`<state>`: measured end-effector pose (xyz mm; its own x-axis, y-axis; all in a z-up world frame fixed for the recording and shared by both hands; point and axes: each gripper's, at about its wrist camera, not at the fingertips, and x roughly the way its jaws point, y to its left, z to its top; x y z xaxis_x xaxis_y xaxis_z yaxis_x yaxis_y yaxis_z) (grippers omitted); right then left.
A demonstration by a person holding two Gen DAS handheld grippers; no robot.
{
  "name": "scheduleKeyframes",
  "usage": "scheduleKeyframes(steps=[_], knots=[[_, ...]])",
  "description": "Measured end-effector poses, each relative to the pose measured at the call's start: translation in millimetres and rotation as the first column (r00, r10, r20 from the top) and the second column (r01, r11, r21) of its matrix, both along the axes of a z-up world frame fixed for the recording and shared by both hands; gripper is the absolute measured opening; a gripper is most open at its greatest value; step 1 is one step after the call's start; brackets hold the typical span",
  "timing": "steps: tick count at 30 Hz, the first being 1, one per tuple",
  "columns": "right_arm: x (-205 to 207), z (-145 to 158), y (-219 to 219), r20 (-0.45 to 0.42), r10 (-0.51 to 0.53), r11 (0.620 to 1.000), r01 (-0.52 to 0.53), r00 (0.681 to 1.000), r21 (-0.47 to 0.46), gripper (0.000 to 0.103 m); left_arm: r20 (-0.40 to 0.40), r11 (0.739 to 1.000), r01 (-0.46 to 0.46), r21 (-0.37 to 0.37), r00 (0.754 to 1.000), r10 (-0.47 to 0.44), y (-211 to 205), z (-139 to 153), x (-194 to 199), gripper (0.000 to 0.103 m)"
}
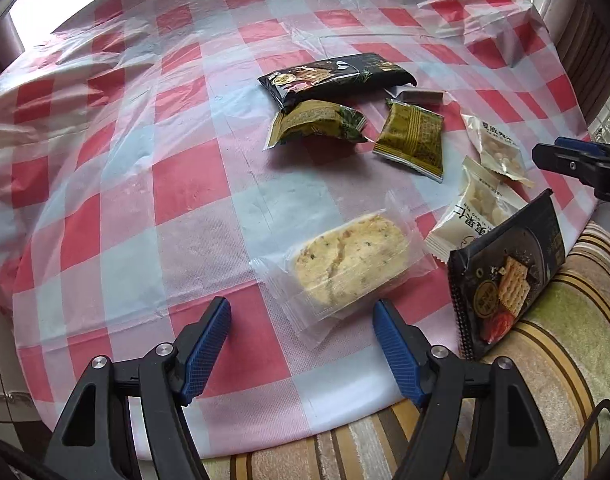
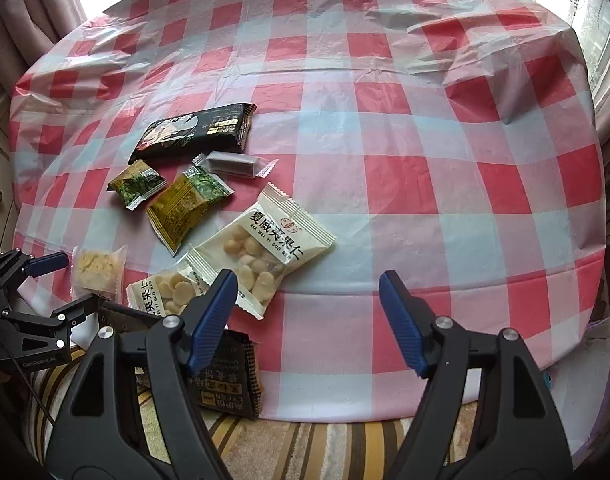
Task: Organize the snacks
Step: 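Move both tools back over the remaining snacks on the table, then grasp the clear cookie pack with the left gripper while the right gripper grasps the white nut bag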
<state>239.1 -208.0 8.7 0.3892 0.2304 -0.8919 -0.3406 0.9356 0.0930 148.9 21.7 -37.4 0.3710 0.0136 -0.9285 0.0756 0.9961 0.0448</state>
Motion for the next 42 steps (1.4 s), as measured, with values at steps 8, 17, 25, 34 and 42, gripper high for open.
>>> scheduleKeyframes(steps=[8,17,25,34,42], knots=[[14,-11,17,-0.039,0.006,1.0,-0.006,0.999,0.001,0.076,0.082,0.999,0.043,0.026,0.996,-0.045,3,0,23,0.081],[29,-16,40,-0.035,0.01,1.0,-0.011,0.999,-0.014,0.079,0.114,0.997,0.057,-0.05,0.992,-0.051,8,-2,38,0.077],[41,-25,49,-0.037,-0.013,0.998,0.01,0.999,-0.057,0.082,0.146,0.997,0.059,-0.057,0.988,-0.05,7,2,34,0.046],[43,-30,39,-0.023,-0.069,0.995,0.067,0.997,-0.074,0.072,0.141,0.997,0.038,-0.063,0.99,-0.029,9,3,32,0.038],[35,-23,31,0.0,-0.063,0.997,0.063,0.998,-0.052,0.052,0.123,0.997,-0.023,-0.069,0.992,0.031,13,7,22,0.038]])
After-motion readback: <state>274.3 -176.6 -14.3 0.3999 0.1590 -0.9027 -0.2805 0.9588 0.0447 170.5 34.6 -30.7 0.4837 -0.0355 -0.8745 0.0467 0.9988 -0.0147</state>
